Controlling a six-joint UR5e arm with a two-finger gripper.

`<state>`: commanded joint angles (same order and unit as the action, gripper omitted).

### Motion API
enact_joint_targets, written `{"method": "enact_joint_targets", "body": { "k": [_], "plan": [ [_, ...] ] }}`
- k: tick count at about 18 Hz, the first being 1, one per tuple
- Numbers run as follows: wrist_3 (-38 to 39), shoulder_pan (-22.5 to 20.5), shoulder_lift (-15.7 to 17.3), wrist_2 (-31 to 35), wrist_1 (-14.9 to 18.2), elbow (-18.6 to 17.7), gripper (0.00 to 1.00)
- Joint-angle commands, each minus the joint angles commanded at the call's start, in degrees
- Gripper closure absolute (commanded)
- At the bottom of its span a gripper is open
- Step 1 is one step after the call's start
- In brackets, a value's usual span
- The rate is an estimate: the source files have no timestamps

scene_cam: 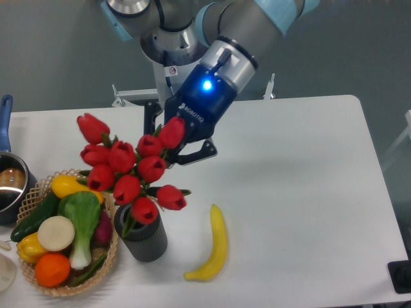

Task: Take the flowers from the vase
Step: 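Lift the gripped tulips up out of the dark grey vase, then carry the held tulips away from the vase over the open table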

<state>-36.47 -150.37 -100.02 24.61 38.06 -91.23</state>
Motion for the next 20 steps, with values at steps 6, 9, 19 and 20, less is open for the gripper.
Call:
{"method": "enact_joint_targets", "body": {
  "k": [6, 9, 19, 20],
  "plan": [
    [-3.94, -7.56, -0.79, 1.14, 0.35, 0.18, 1.00],
    [-9.04, -10.29, -1.32, 8.75, 0.88, -0.17, 1.00],
    [-12.83, -9.41, -0.88, 42.60, 5.62, -4.74, 1.00],
    [-12.83, -8.54, -0.88, 44.45, 5.80, -4.92, 1.00]
  ]
}}
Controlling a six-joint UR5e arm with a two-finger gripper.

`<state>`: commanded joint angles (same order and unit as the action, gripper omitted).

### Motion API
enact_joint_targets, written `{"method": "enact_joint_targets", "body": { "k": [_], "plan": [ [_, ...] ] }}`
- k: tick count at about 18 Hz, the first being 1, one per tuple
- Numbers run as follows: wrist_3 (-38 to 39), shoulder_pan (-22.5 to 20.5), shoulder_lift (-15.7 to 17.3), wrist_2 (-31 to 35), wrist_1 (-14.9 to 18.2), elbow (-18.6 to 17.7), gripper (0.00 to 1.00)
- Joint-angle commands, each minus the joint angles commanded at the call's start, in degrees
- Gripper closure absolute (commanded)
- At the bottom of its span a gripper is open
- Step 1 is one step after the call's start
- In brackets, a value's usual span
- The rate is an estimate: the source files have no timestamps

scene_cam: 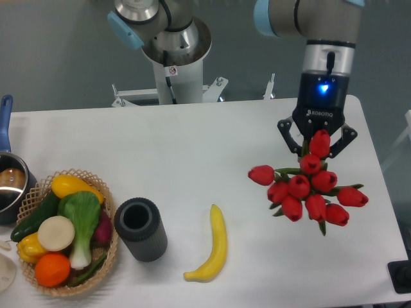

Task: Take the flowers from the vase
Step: 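Carry the held tulips away from the vase over the open table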

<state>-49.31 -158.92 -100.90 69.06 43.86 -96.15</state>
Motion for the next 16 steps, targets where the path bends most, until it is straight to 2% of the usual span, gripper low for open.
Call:
{"method": "enact_joint_targets", "body": {
  "k": [4, 8, 9, 16],
  "plan": [
    [-0.09, 1.94, -1.40, 7.12, 0.44, 0.00, 1.00],
    [-0.35, 2.82, -2.02, 12.14, 6.76, 1.14, 1.00],
    [-0.35, 2.91, -2.11, 12.67, 7.38, 1.58, 1.00],
    [0.00, 3.35, -3.25, 15.83, 8.18, 1.84, 1.00]
  ]
}}
